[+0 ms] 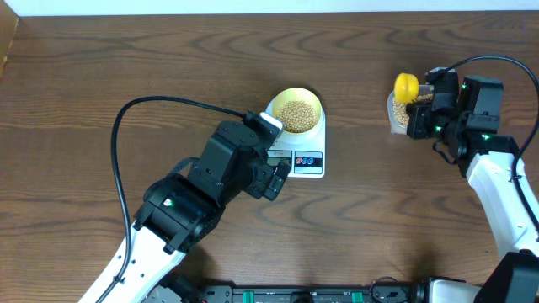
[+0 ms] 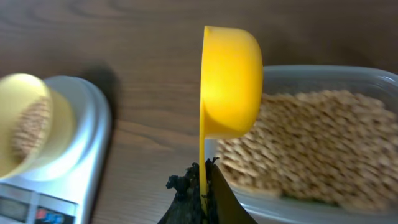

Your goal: Scoop item into bowl and weigh 50g on scale

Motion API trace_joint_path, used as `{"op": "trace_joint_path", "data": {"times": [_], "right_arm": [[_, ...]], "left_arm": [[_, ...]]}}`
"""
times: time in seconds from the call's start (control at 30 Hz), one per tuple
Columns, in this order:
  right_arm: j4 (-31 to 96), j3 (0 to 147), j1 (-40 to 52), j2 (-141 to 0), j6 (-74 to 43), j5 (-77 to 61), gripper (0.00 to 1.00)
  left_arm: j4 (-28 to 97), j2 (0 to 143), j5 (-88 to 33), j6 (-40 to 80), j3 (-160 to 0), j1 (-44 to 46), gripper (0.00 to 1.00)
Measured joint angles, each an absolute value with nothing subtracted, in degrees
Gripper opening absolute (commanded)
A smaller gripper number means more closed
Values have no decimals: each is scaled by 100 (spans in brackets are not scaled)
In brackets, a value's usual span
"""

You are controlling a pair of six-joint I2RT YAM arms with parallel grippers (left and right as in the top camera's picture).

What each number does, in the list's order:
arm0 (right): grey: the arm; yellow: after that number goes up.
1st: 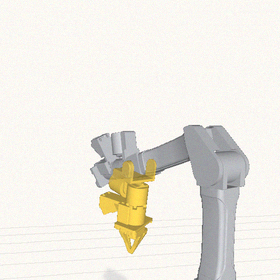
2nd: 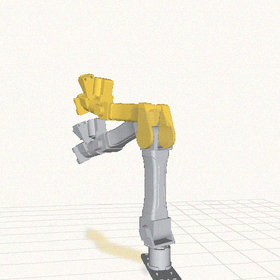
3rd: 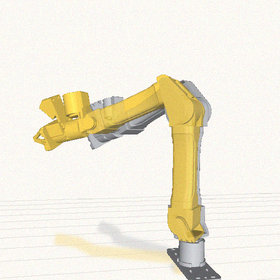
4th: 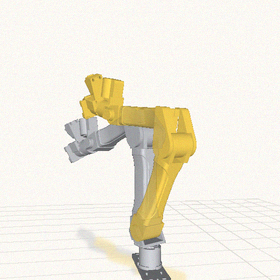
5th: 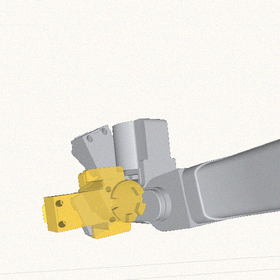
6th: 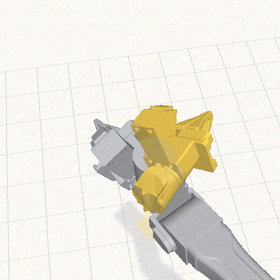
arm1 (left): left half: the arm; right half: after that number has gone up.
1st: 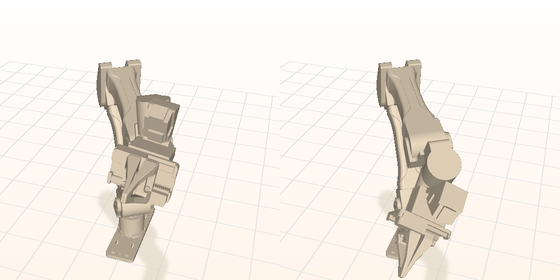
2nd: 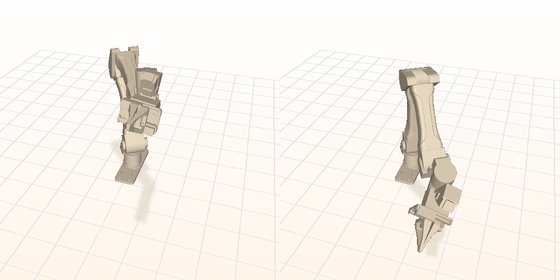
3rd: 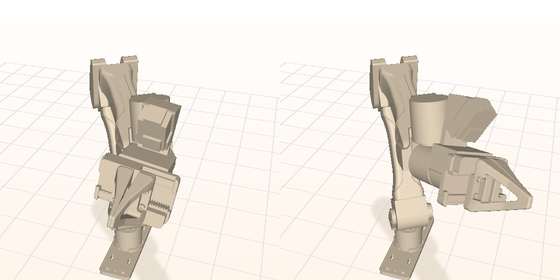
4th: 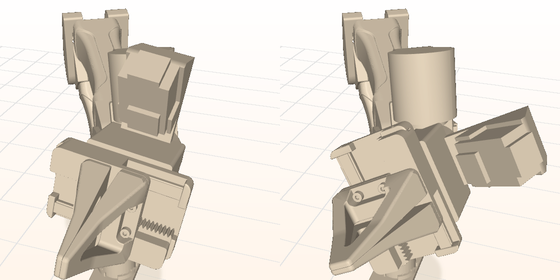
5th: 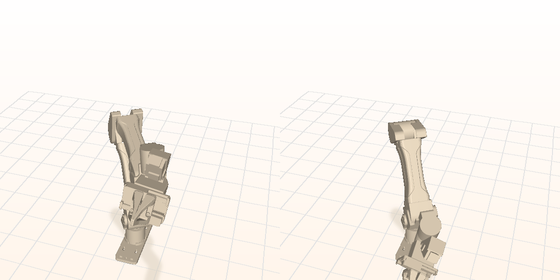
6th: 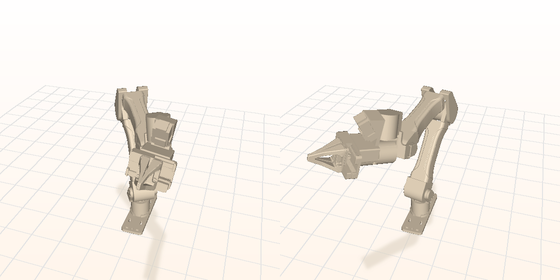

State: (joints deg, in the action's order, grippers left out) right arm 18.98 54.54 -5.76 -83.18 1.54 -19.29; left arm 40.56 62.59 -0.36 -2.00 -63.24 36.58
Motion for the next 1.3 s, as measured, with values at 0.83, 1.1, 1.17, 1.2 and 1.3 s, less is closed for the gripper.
{"op": "trace_joint_path", "data": {"times": [0.83,1.1,1.17,1.2,1.3], "right_arm": [[2436,5454,-576,-8742,21,-189,1],[2071,5454,-576,-8742,-84,-561,1],[1935,5454,-576,-8742,-86,-755,1],[1903,5454,-576,-8742,-89,-840,1],[1964,5454,-576,-8742,-89,-998,1]], "left_arm": [[4056,6259,-38,-200,-6324,3658,97],[4056,6259,-38,-200,-6324,3658,97],[4056,6259,-38,-200,-6324,3658,97],[4056,6259,-38,-200,-6324,3658,97],[4056,6259,-38,-200,-6324,3658,97]]}}
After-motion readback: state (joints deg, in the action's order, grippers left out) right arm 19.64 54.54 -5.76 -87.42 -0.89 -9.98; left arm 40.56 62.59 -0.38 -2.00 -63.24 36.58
